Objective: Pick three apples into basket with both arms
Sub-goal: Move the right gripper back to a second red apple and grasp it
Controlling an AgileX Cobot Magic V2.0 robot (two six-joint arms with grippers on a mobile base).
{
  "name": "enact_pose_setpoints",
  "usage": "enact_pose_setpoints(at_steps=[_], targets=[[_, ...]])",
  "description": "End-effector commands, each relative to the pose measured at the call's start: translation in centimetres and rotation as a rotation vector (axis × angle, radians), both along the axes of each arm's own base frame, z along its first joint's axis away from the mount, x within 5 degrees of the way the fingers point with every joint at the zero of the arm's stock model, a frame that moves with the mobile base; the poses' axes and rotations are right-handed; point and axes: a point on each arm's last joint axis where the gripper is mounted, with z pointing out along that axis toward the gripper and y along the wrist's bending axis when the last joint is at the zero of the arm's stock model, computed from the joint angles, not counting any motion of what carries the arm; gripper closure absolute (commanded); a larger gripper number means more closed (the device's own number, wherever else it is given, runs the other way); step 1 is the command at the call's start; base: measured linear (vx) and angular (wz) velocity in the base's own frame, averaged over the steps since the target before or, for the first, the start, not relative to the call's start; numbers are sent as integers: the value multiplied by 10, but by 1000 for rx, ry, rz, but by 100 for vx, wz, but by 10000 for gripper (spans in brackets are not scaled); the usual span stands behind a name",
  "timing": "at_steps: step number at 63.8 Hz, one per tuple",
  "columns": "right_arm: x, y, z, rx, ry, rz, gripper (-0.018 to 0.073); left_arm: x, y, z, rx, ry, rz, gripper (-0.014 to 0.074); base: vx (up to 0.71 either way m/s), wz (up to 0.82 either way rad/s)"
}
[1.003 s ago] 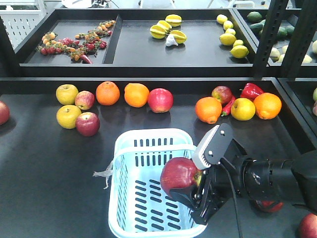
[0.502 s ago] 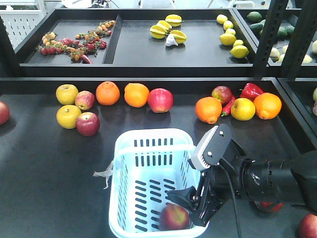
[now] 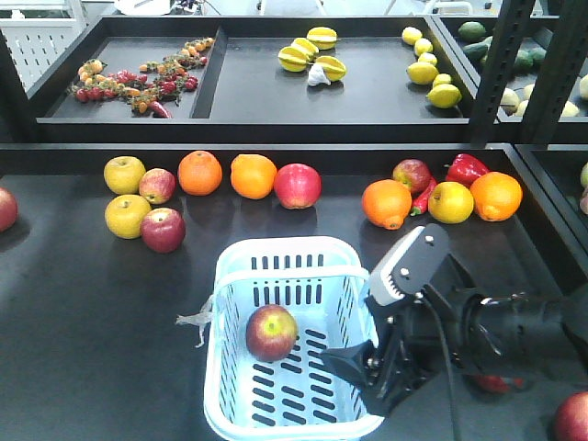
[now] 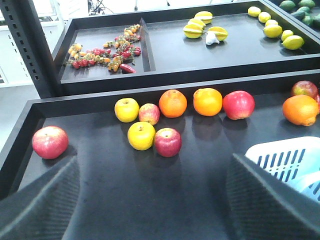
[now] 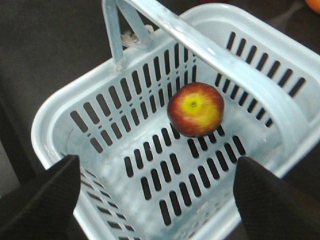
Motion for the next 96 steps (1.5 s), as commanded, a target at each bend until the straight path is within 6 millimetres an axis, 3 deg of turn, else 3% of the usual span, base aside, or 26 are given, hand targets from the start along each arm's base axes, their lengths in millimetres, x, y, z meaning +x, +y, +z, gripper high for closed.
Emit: enact_pose_setpoints(at_steps=[1, 33, 49, 65, 78, 96], targets=[[-3, -6, 18, -4, -32, -57, -36, 0, 0, 13, -17, -83, -8, 27, 0, 0], [0, -45, 6, -282, 74, -394, -36, 0, 0, 13, -17, -83, -8, 27, 0, 0], [14, -101, 4, -252, 156, -706, -36, 0, 0, 13, -17, -83, -8, 27, 0, 0], [26, -138, -9, -258, 201, -855, -36, 0, 0, 13, -17, -83, -8, 27, 0, 0], [45, -140, -36, -239, 255, -881, -36, 0, 0, 13, -17, -83, -8, 27, 0, 0], [67, -141, -54, -191, 173, -895, -36, 0, 0, 13, -17, -83, -8, 27, 0, 0]])
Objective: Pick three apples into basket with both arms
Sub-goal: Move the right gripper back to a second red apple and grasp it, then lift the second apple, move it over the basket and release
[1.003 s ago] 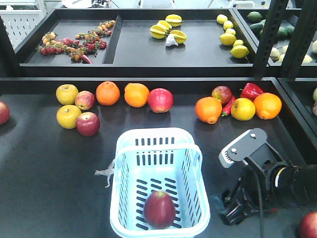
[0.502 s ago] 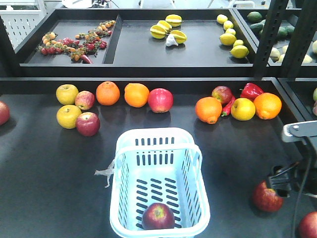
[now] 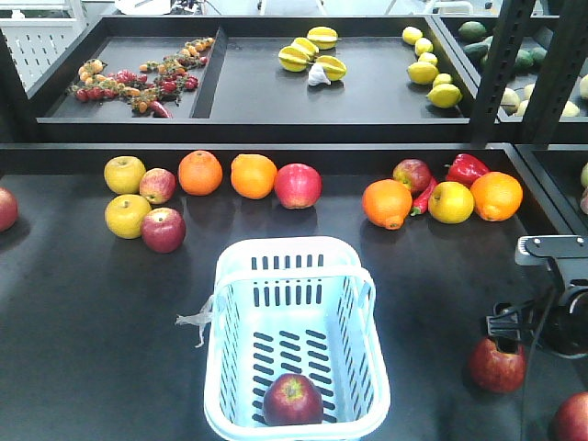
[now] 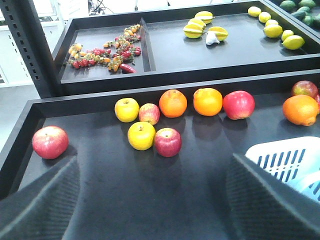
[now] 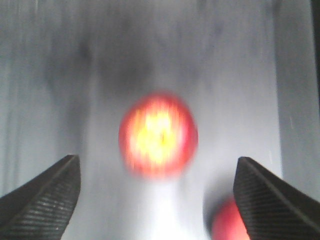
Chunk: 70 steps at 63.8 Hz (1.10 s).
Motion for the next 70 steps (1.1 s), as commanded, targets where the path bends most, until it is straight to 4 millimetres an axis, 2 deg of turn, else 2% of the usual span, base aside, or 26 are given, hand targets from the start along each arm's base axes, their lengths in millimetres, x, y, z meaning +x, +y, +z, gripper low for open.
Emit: enact_pose_setpoints(at_steps=[1, 20, 41, 57, 64, 70], targets=[[15, -2, 10, -10, -131, 2, -36, 0, 0, 13, -17, -83, -8, 27, 0, 0], [28, -2, -25, -3, -97, -5, -36, 0, 0, 13, -17, -83, -8, 27, 0, 0], [33, -3, -63, -1, -13, -5, -36, 0, 0, 13, -17, -83, -8, 27, 0, 0], [36, -3, -75, -1, -16, -6, -31, 0, 0, 13, -17, -83, -8, 27, 0, 0], [36, -3, -75, -1, -20, -6, 14, 0, 0, 13, -17, -83, -8, 27, 0, 0], [36, -3, -75, 1, -16, -9, 104, 0, 0, 13, -17, -83, -8, 27, 0, 0]])
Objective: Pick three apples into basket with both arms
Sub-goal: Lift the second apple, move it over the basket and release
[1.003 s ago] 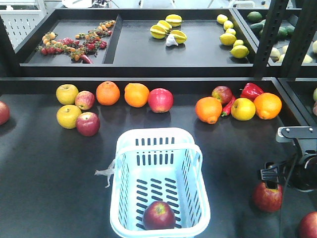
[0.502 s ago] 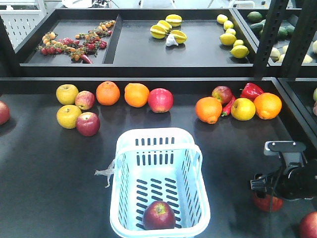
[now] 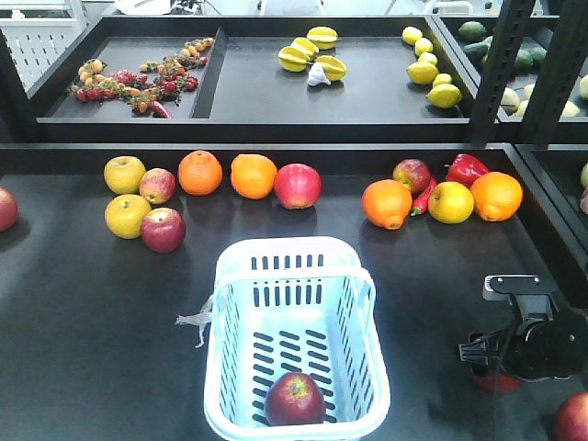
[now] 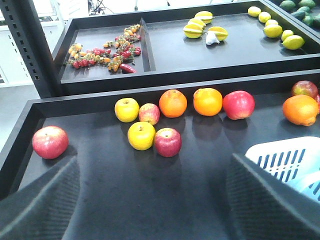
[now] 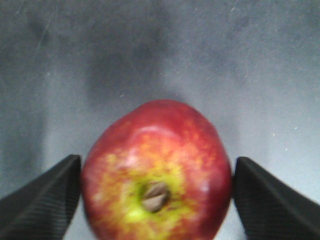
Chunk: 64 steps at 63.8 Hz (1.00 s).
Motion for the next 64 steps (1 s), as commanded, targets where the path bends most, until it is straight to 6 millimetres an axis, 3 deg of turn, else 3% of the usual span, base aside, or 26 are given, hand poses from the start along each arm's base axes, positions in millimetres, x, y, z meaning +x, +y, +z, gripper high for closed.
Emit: enact_pose_setpoints(at_steps=[1, 11, 20, 36, 51, 64], targets=[[11, -2, 16, -6, -97, -1, 128, 0, 0, 13, -17, -83, -8, 27, 0, 0], [9, -2, 15, 0, -73, -10, 280, 0, 0, 13, -17, -83, -8, 27, 0, 0], [6, -2, 22, 10, -72, -29, 346, 0, 0, 13, -17, -83, -8, 27, 0, 0], [-13, 11, 64, 21, -224, 0, 348, 0, 0, 13, -17, -83, -8, 27, 0, 0], [-56, 44, 94, 39, -286, 154, 344, 0, 0, 13, -17, -83, -8, 27, 0, 0], [-85, 61, 121, 65, -320, 249, 340, 0, 0, 13, -17, -83, -8, 27, 0, 0]])
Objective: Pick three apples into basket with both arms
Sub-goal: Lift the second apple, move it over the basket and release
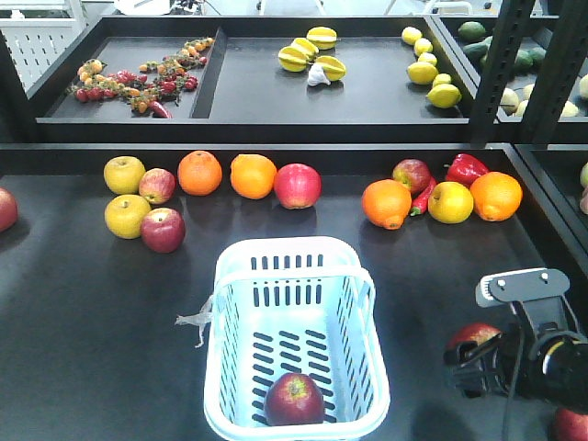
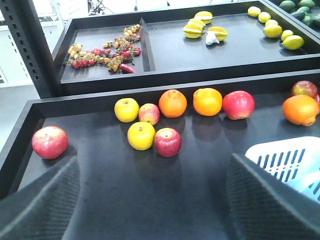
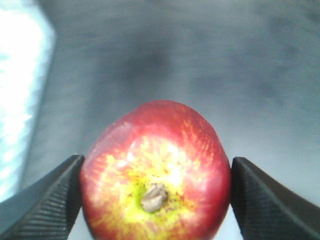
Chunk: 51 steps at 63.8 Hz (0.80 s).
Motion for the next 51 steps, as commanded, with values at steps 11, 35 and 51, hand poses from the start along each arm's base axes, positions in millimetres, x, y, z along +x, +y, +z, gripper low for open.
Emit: enact_pose_setpoints(at_steps=[11, 35, 51], targets=[[-29, 19, 48, 48, -148, 131, 337, 0, 0, 13, -17, -83, -8, 27, 0, 0], [-65, 65, 77, 171, -291, 428, 333, 0, 0, 13, -17, -83, -8, 27, 0, 0], [-50, 103, 88, 188, -417, 567, 333, 0, 0, 13, -17, -83, -8, 27, 0, 0]])
